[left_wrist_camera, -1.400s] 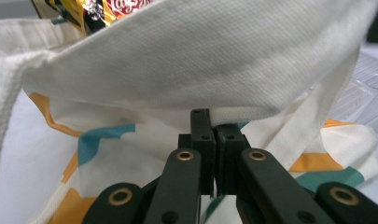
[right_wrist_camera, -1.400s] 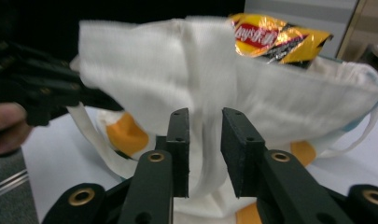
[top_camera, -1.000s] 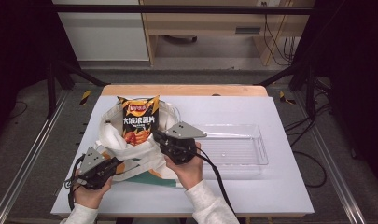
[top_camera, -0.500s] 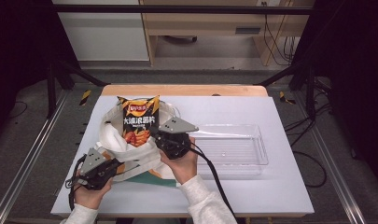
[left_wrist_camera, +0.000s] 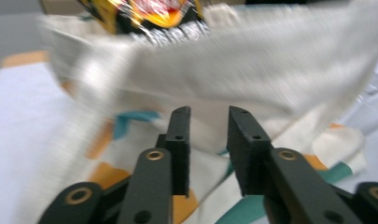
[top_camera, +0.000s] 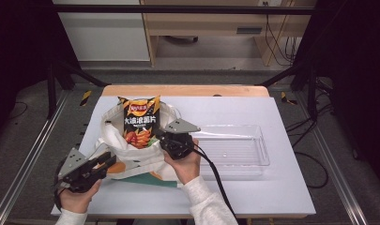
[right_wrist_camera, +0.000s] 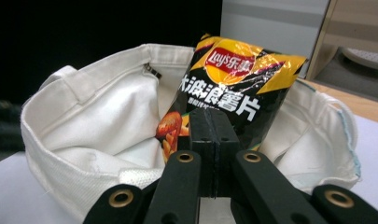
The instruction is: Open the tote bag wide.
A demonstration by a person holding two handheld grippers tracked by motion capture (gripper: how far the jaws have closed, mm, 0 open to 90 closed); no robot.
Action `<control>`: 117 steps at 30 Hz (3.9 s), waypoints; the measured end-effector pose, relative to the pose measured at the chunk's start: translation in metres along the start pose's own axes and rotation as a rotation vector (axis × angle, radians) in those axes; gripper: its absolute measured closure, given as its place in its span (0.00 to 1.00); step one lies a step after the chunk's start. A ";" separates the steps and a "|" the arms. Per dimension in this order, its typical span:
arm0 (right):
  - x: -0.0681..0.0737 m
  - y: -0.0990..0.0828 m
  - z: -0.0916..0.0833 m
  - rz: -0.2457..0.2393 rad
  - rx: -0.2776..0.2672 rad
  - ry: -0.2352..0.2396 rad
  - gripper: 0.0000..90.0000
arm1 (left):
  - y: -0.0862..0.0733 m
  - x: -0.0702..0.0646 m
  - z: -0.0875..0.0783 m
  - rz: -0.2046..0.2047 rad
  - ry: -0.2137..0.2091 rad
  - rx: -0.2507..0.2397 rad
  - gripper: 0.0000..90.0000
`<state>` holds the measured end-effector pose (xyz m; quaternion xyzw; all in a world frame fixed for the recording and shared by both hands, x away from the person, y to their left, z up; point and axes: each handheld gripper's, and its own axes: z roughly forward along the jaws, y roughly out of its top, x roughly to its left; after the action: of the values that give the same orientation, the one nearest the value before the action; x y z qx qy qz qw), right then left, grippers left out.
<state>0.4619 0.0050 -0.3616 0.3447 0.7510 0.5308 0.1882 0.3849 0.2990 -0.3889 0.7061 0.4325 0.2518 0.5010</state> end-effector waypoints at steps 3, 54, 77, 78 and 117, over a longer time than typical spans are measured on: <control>0.001 -0.003 0.000 0.000 0.002 0.002 1.00 | 0.006 0.004 -0.010 -0.005 0.019 -0.034 0.87; 0.016 -0.103 0.012 0.030 0.200 0.080 1.00 | -0.038 0.001 0.051 0.131 0.047 0.295 0.97; 0.014 -0.104 0.017 0.040 0.235 0.035 1.00 | -0.051 0.007 0.061 0.137 0.071 0.401 0.99; 0.015 -0.100 0.016 0.036 0.218 0.032 1.00 | -0.051 0.007 0.061 0.141 0.071 0.407 0.99; 0.004 -0.099 0.035 0.059 0.254 -0.193 1.00 | -0.038 0.054 0.081 0.005 0.180 0.406 1.00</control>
<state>0.4508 0.0116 -0.4655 0.4369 0.7801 0.4014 0.1987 0.4617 0.3105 -0.4585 0.7682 0.5157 0.2228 0.3071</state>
